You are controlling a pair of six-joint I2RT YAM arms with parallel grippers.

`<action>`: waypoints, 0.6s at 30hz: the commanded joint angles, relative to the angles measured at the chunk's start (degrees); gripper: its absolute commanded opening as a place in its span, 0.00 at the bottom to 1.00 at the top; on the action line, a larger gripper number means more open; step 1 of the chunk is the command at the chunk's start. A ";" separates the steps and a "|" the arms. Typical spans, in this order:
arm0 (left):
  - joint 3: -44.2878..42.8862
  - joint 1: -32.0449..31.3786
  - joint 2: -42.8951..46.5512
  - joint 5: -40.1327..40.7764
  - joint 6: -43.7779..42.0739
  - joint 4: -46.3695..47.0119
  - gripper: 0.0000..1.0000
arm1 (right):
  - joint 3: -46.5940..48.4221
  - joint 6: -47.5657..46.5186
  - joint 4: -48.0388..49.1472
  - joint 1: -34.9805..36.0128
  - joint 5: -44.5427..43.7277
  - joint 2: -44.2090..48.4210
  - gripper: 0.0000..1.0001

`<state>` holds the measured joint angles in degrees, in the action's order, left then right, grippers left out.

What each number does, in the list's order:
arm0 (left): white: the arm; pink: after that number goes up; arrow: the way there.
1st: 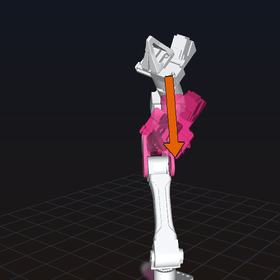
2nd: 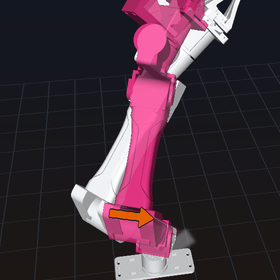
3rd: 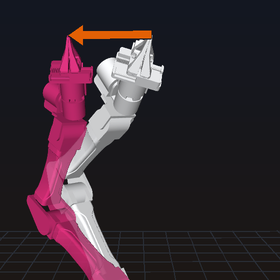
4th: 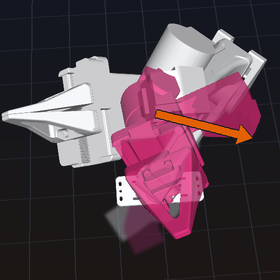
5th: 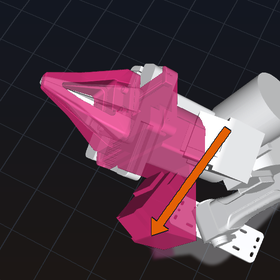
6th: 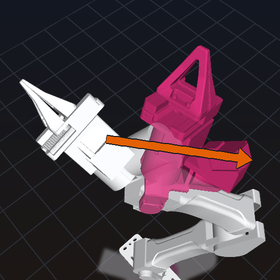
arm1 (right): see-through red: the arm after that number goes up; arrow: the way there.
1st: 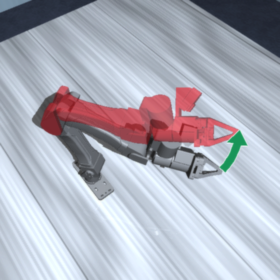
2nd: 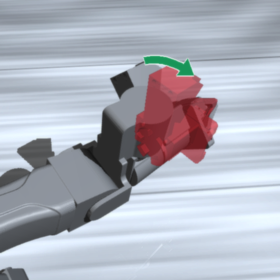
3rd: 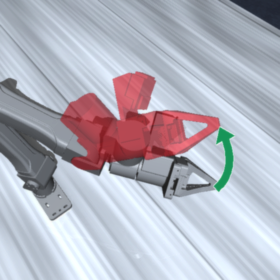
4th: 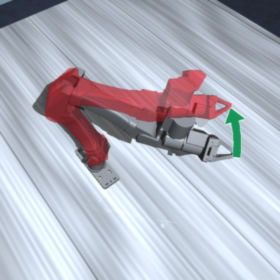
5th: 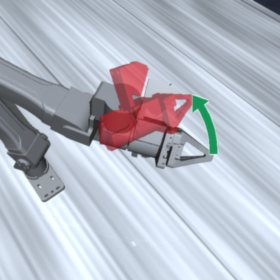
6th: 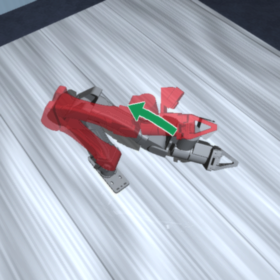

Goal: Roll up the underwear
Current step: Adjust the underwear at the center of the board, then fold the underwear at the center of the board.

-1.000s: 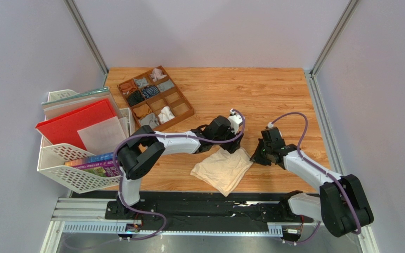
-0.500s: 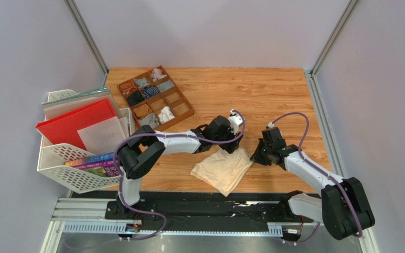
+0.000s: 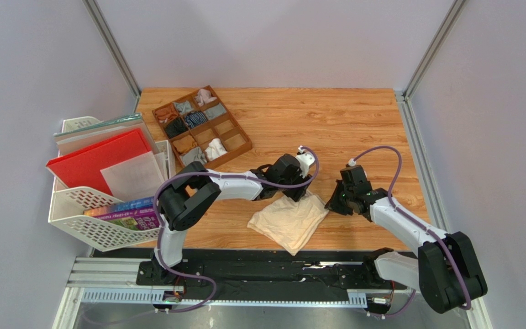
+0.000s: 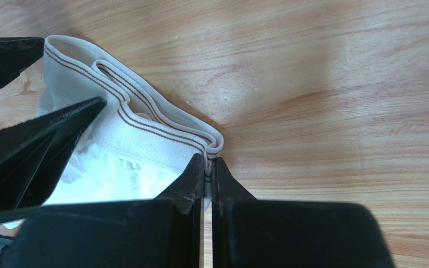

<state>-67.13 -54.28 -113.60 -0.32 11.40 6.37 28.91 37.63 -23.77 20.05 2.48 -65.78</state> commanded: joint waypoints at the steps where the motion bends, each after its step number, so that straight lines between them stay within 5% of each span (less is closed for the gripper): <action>1: -0.02 0.05 -0.83 3.13 -0.33 -1.19 0.61 | 0.01 -0.71 0.13 -0.19 -0.20 1.27 0.00; 4: 0.60 0.05 -1.01 2.52 0.64 -0.84 0.49 | 0.10 -0.89 0.13 -0.19 -0.11 1.09 0.00; 8: 1.31 0.05 -1.36 1.20 2.13 1.62 0.18 | 0.71 -1.24 -0.83 -0.10 0.51 1.35 0.00; 11: 0.51 0.05 -1.97 1.37 4.06 1.98 0.04 | 2.02 -1.41 -3.11 -0.10 -0.55 1.71 0.00; 18: -1.24 0.05 -3.03 3.48 4.33 2.59 0.00 | 4.57 -1.50 -4.71 -0.10 -0.28 2.67 0.00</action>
<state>-67.02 -54.39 -114.65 1.34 15.18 9.26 30.02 37.30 -26.52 20.05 2.63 -64.82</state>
